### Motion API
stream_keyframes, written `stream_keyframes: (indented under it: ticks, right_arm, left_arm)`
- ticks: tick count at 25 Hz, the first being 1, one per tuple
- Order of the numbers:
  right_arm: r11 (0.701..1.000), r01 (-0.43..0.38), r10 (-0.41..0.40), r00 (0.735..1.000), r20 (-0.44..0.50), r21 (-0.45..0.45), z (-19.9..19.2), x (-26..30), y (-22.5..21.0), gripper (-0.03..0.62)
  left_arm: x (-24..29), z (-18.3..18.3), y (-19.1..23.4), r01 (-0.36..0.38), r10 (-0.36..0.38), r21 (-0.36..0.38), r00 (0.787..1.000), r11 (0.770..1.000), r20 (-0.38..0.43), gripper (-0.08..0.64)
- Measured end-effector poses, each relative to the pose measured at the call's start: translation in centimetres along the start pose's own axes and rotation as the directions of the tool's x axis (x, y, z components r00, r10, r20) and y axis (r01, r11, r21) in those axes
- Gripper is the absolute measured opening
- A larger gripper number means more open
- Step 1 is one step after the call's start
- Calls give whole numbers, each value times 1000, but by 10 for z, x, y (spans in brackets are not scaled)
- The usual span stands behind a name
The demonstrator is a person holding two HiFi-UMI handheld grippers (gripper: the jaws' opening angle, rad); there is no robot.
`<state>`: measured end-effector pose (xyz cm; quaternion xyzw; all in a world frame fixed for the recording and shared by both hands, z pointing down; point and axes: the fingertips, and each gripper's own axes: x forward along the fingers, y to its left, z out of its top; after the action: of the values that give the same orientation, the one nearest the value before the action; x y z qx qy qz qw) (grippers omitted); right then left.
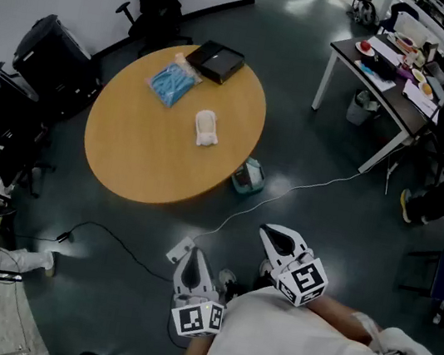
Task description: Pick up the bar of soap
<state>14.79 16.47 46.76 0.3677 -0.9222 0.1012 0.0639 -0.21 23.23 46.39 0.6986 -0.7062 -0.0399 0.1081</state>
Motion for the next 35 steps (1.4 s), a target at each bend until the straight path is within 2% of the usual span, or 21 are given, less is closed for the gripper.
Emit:
stream_keyframes:
  ticks: [8, 14, 20, 29, 31, 35]
  right_arm:
    - [1000, 5, -5, 1000, -10, -5, -6, -2, -8, 14]
    - [1000, -10, 10, 1000, 4, -4, -4, -7, -19, 14]
    - [998, -52, 53, 999, -10, 23, -9, -3, -30, 14]
    - [996, -73, 75, 996, -46, 42, -16, 34, -51, 14]
    - [996, -78, 79, 996, -43, 32, -13, 53, -52, 14]
    - [999, -50, 51, 998, -43, 17, -6, 102, -61, 14]
  left_arm:
    - [5, -13, -6, 11, -11, 5, 1000, 1000, -10, 3]
    - [14, -18, -16, -7, 7, 2, 1000, 1000, -17, 3]
    - [22, -15, -18, -82, 82, -20, 997, 996, -9, 3]
    - [43, -14, 1, -153, 153, -3, 988, 988, -15, 3]
    - [61, -15, 11, -151, 151, -15, 988, 988, -15, 3]
    - [115, -9, 38, -102, 102, -19, 995, 995, -2, 3]
